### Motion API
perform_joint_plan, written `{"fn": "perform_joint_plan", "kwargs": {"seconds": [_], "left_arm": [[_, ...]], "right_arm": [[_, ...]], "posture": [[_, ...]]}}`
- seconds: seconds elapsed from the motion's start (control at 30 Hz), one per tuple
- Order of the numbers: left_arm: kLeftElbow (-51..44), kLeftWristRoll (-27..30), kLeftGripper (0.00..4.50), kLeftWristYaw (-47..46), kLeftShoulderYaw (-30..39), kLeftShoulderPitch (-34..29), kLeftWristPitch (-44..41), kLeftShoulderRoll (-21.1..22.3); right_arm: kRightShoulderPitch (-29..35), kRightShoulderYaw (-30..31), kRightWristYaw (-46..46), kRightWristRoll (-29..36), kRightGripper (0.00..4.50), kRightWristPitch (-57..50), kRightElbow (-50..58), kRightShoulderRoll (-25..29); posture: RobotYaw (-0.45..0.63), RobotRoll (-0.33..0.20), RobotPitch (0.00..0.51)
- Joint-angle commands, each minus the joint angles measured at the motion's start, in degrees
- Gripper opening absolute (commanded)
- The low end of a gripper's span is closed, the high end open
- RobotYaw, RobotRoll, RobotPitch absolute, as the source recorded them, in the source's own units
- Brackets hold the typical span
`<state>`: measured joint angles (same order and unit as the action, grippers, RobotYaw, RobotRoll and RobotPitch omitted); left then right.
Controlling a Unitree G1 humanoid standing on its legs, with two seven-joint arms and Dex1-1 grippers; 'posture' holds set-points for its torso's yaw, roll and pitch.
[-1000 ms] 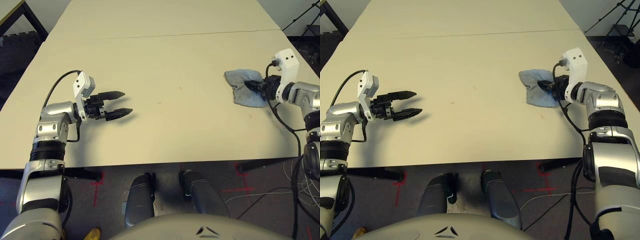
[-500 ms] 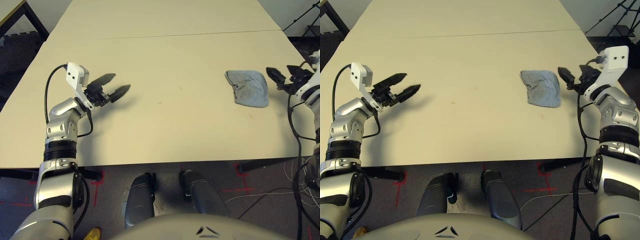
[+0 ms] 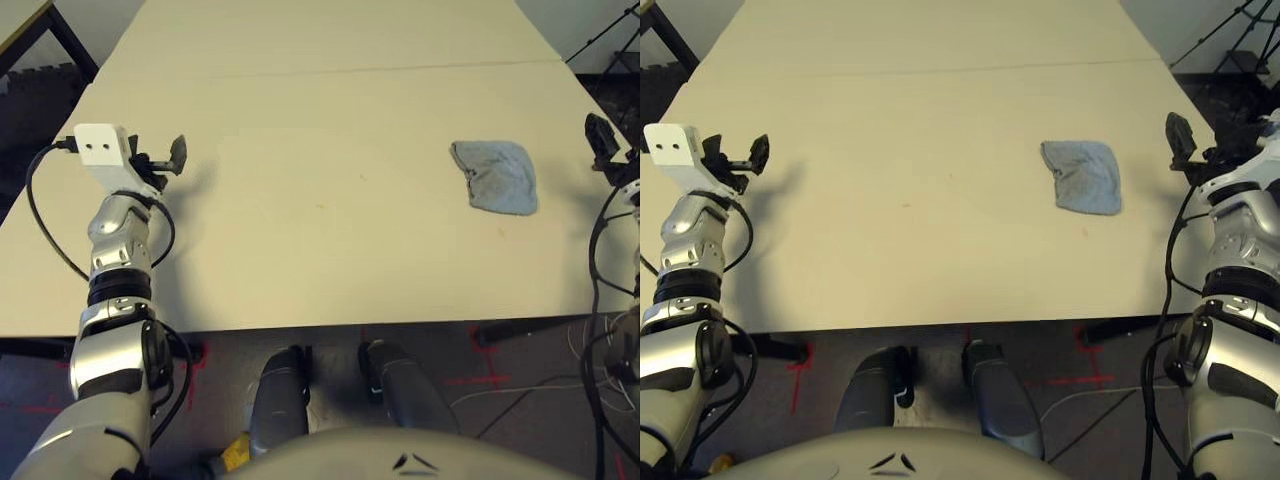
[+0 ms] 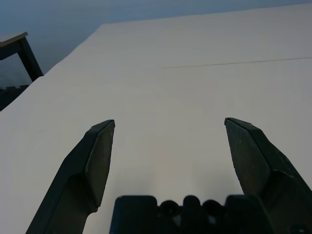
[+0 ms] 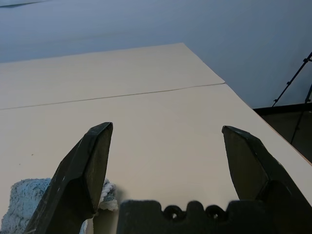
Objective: Wipe the water off the table with a rag.
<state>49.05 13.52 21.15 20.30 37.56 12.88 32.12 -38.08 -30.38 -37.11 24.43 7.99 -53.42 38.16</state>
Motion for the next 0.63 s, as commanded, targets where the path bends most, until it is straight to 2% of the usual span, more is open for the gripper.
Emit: {"fn": "perform_joint_plan", "kwargs": {"seconds": [0.03, 0.3, 0.63], "left_arm": [[2.2, -0.9, 4.50, -0.1, 0.1, -0.1, 1.7, 1.4], [2.8, -0.2, 4.50, -0.2, 0.7, -0.3, 3.1, 2.4], [2.3, -0.2, 4.50, -0.1, 1.0, -1.0, 3.3, 2.5]], "right_arm": [[-1.1, -0.9, 0.0, 0.8, 4.46, 1.5, -1.7, 0.2], [-3.5, -0.5, -0.6, 0.6, 4.46, 2.4, -4.5, 0.4], [-3.5, -0.3, -1.0, 0.6, 4.46, 2.6, -4.7, -0.1]], "posture": [[-0.16, 0.000, 0.152], [-0.13, 0.000, 0.136], [-0.13, 0.000, 0.143]]}}
